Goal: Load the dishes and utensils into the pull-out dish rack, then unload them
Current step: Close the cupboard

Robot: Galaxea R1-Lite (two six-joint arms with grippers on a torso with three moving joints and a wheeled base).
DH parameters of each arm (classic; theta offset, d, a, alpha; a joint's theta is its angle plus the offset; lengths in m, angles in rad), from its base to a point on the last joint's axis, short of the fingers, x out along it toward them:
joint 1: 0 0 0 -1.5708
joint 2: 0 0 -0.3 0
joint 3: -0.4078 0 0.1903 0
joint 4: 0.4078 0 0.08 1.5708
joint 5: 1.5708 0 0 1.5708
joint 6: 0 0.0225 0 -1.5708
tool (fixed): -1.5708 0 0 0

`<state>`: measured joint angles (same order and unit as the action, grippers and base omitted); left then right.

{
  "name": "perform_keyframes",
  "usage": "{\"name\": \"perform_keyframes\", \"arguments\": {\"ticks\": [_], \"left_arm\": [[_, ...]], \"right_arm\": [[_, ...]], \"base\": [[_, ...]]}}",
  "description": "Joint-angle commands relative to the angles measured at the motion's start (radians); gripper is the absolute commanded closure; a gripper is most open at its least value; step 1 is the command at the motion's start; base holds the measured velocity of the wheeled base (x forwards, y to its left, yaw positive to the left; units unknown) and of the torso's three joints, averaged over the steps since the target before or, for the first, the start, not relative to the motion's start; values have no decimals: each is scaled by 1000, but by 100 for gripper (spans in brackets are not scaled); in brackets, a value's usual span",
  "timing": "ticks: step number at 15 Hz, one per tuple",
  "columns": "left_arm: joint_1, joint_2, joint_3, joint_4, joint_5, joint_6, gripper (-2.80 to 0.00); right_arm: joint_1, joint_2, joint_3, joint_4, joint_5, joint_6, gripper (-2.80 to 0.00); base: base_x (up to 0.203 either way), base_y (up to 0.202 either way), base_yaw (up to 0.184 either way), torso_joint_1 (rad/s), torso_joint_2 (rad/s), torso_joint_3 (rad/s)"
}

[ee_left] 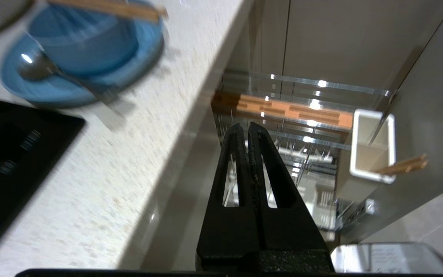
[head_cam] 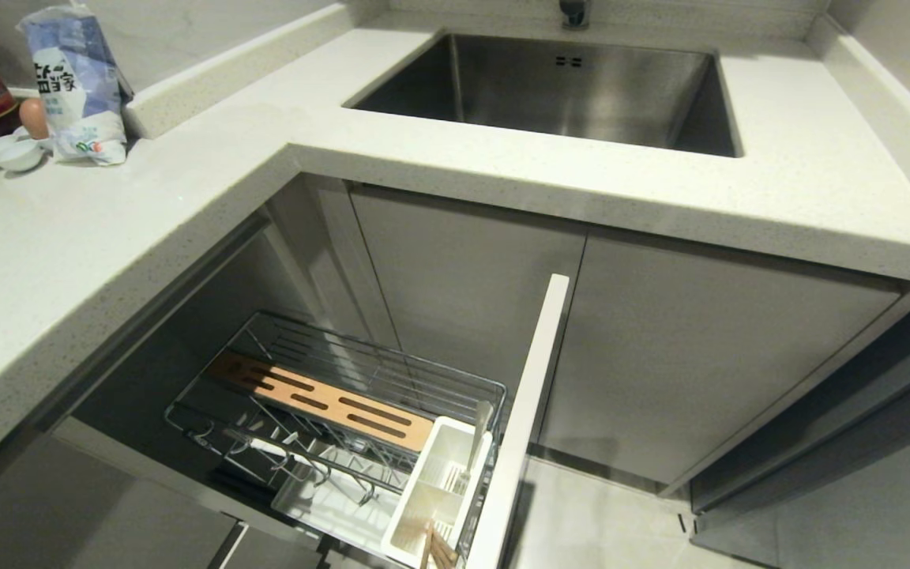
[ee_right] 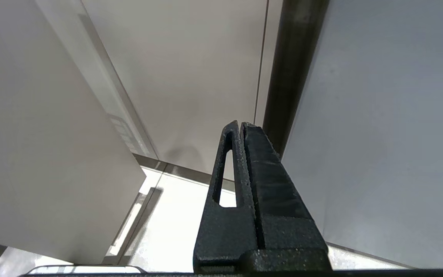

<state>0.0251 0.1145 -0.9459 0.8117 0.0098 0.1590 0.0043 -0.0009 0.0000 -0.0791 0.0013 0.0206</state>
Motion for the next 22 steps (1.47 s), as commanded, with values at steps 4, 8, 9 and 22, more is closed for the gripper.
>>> {"name": "perform_keyframes", "arguments": {"ticks": [4, 8, 9, 22], "left_arm": [[-13, -109, 547, -471, 11, -67, 0], [-14, -113, 933, -851, -14, -2, 0], [-14, -114, 964, -844, -25, -12, 0], [-14, -115, 957, -831, -34, -62, 0]], "right_arm": [[0, -1, 26, -1, 0, 0, 0], [0, -1, 26, -1, 0, 1, 0], [0, -1, 26, -1, 0, 1, 0], [0, -1, 26, -1, 0, 1, 0]], "base": [[0, 0, 0, 0, 0, 0], [0, 0, 0, 0, 0, 0], [0, 0, 0, 0, 0, 0], [0, 0, 0, 0, 0, 0]]}}
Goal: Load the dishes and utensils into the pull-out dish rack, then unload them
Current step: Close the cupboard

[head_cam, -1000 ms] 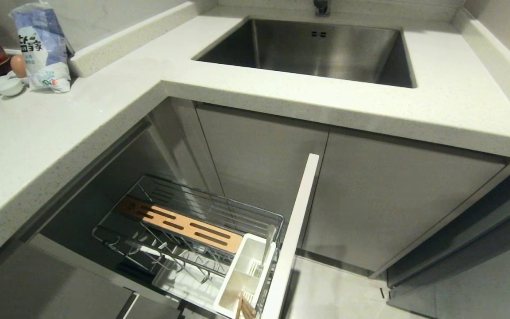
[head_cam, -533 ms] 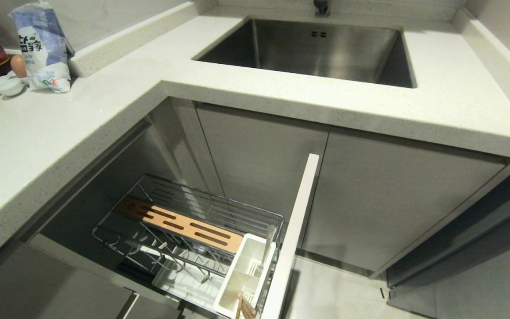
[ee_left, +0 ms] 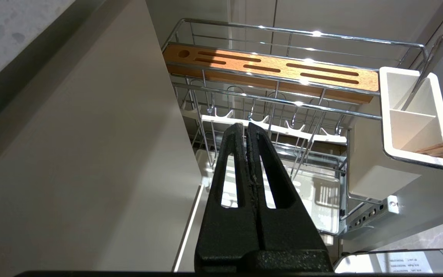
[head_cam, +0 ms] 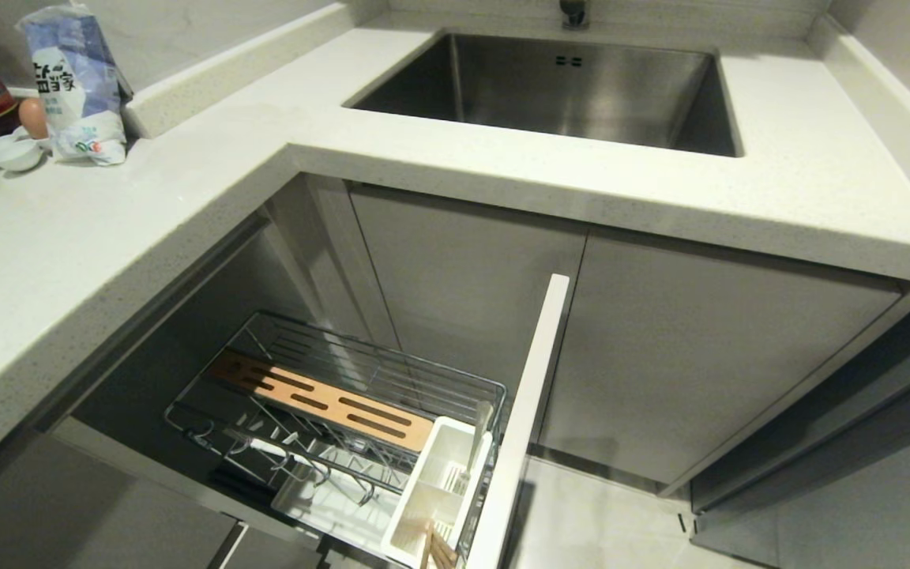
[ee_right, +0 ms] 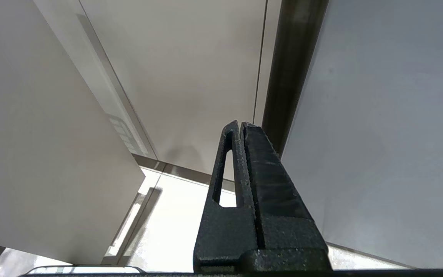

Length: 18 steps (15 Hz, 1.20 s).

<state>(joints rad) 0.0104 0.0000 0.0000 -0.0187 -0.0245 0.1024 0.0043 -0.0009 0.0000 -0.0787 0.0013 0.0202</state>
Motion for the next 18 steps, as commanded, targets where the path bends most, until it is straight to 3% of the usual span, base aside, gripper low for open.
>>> {"name": "perform_keyframes", "arguments": {"ticks": [1, 18], "left_arm": [[0, 0, 9, 2, -1, -31, 0], [0, 0, 9, 2, 0, -29, 0]], "right_arm": [[0, -1, 26, -1, 0, 1, 0], [0, -1, 26, -1, 0, 1, 0]], "base": [[0, 0, 0, 2, 2, 41], [0, 0, 0, 3, 2, 192]]}}
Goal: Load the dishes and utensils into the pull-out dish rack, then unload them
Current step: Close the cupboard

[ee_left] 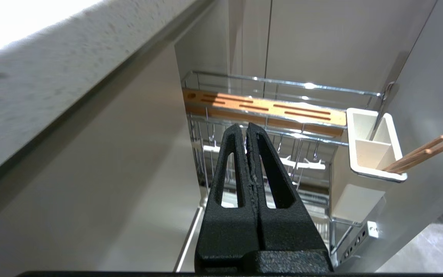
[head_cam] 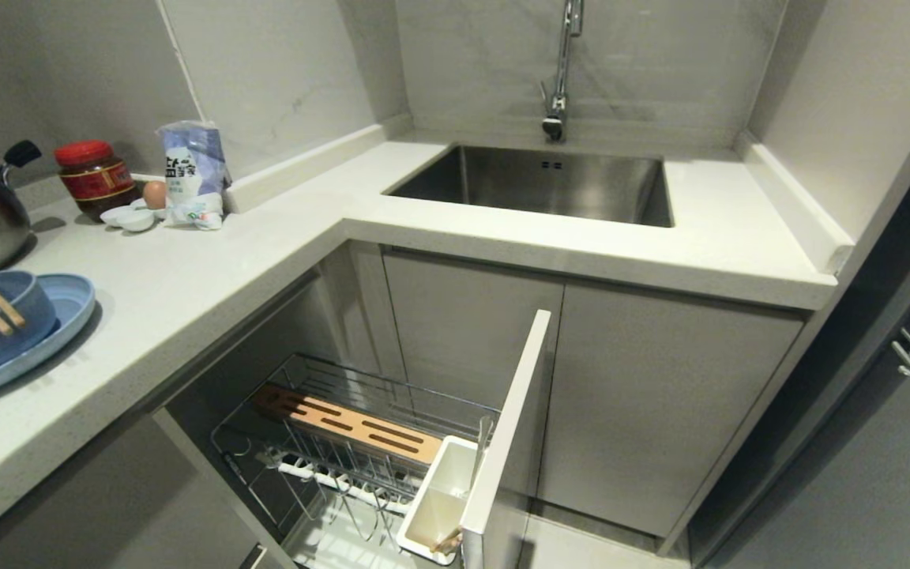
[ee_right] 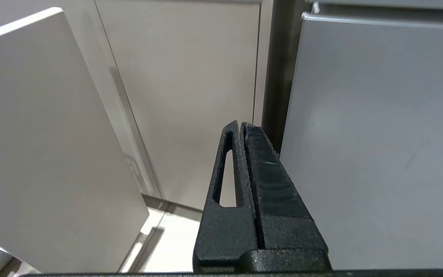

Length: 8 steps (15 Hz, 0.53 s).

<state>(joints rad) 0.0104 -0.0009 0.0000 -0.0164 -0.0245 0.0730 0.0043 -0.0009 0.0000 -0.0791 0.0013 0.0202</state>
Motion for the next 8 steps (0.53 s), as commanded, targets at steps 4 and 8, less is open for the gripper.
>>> {"name": "perform_keyframes", "arguments": {"ticks": [4, 8], "left_arm": [[0, 1, 9, 3, -2, -1, 0], [0, 1, 9, -2, 0, -6, 0]], "right_arm": [[0, -1, 26, -1, 0, 1, 0], [0, -1, 26, -1, 0, 1, 0]], "base": [[0, 0, 0, 4, -1, 201], [0, 0, 0, 2, 1, 198]]}}
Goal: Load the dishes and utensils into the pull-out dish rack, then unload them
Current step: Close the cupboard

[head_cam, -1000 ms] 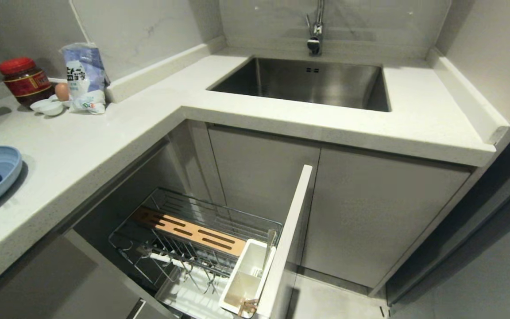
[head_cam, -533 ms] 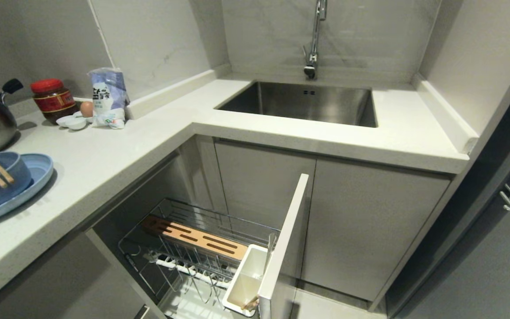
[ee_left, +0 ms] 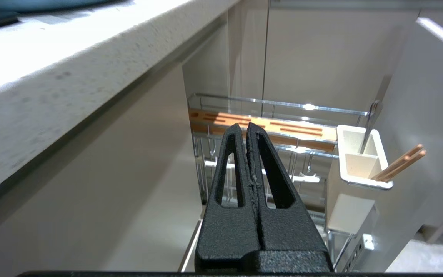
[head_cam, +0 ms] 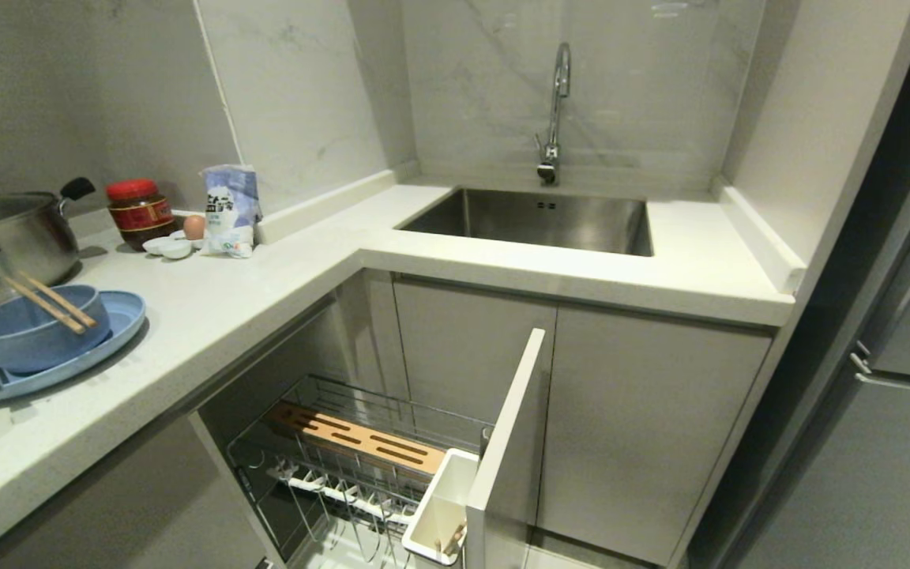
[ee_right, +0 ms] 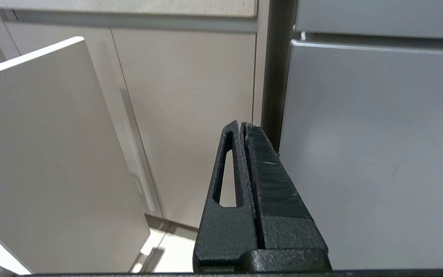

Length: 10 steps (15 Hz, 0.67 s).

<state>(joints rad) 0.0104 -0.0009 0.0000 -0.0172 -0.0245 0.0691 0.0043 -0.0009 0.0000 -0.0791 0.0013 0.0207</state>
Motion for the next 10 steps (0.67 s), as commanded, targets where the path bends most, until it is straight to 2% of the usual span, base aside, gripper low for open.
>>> {"name": "perform_keyframes", "arguments": {"ticks": [1, 10], "left_arm": [[0, 1, 9, -1, 1, -2, 0], [0, 1, 9, -1, 1, -3, 0]], "right_arm": [[0, -1, 26, -1, 0, 1, 0], [0, -1, 26, -1, 0, 1, 0]], "base": [[0, 0, 0, 4, 1, 205], [0, 0, 0, 0, 3, 201]]}}
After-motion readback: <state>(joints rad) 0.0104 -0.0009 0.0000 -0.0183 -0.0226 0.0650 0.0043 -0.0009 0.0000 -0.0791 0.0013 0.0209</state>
